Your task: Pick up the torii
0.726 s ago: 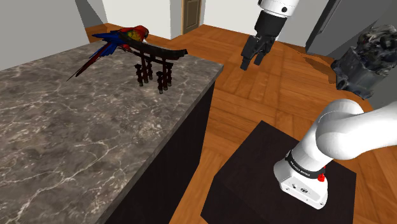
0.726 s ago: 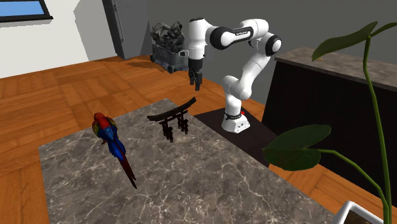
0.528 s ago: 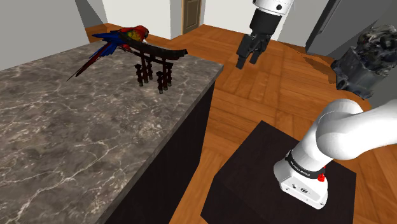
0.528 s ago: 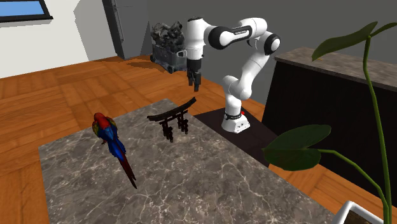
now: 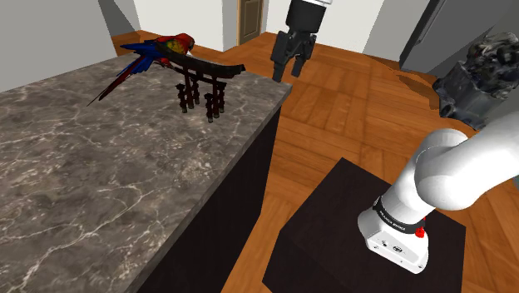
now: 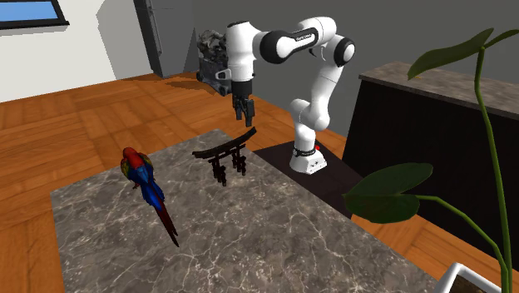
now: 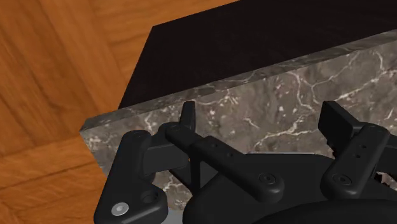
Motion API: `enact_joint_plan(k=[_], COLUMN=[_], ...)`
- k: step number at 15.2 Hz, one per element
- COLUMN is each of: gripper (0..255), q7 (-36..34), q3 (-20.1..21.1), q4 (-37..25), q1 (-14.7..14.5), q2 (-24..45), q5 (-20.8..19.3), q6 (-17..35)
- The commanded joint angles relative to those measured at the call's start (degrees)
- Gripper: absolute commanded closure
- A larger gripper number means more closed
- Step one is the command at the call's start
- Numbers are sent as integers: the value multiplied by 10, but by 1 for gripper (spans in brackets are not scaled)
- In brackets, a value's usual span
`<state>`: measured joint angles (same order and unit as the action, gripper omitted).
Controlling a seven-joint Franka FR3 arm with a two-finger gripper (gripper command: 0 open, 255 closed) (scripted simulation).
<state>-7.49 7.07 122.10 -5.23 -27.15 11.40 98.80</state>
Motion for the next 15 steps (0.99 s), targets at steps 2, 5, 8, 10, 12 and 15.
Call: enact_joint_plan(k=[2, 5, 8, 10, 12, 15], gripper=[0, 0, 0, 0, 0, 0], q7=[1, 0, -3, -7, -12, -22], q3=[10, 21, 33, 41, 50, 64], q4=[-74, -145, -223, -280, -343, -450], q1=[-10, -21, -31, -39, -47, -62], q2=[67, 129, 193, 237, 284, 360], q5=[10, 18, 23, 25, 25, 21], q6=[-10, -21, -37, -51, -68, -100])
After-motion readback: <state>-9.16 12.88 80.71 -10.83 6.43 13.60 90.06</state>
